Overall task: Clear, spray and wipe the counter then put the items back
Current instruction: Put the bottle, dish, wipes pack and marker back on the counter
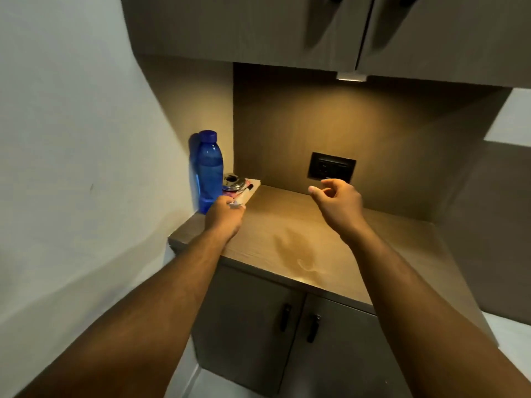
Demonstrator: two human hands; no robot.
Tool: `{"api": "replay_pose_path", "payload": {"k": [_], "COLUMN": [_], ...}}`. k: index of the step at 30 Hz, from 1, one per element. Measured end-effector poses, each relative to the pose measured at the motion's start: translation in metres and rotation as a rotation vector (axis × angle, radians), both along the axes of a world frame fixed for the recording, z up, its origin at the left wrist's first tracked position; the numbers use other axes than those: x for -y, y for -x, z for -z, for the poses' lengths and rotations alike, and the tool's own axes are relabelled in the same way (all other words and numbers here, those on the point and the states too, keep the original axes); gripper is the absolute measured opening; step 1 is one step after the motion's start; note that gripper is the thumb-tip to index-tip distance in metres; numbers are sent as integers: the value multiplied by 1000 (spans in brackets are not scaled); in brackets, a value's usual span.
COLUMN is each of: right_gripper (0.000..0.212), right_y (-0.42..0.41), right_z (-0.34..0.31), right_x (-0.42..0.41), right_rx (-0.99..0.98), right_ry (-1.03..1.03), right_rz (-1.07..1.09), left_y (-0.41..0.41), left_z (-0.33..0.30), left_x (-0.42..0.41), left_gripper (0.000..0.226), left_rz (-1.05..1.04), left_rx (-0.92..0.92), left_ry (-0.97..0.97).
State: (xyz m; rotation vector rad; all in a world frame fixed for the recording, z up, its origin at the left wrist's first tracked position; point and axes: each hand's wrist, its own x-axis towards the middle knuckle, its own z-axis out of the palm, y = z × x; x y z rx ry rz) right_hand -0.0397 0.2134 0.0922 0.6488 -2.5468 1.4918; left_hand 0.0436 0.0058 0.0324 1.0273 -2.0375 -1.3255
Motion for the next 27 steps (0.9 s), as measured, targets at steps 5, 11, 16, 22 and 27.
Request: {"api": "replay_pose_path", "payload": {"k": [5, 11, 16, 22, 27], "right_gripper": [68, 87, 104, 87, 86], "right_y": [19, 54, 83, 92, 88], "right_z": [1, 0, -8, 10, 40], "right_x": [76, 170, 242, 307, 328], "right_rx": [51, 94, 45, 165, 201], "right_ry": [8, -69, -184, -170, -72], "right_rz": [-115, -302, -474, -551, -446], "left_y": [9, 45, 71, 88, 94], "left_z": [21, 20, 29, 44, 42], "left_x": [47, 113, 145, 152, 158], "left_gripper": [52, 61, 68, 45, 60], "left_rz": [-90, -201, -213, -144, -202], "left_rx": [-18, -80, -103, -43, 44], "left_ry": [-29, -48, -77, 63, 192]}}
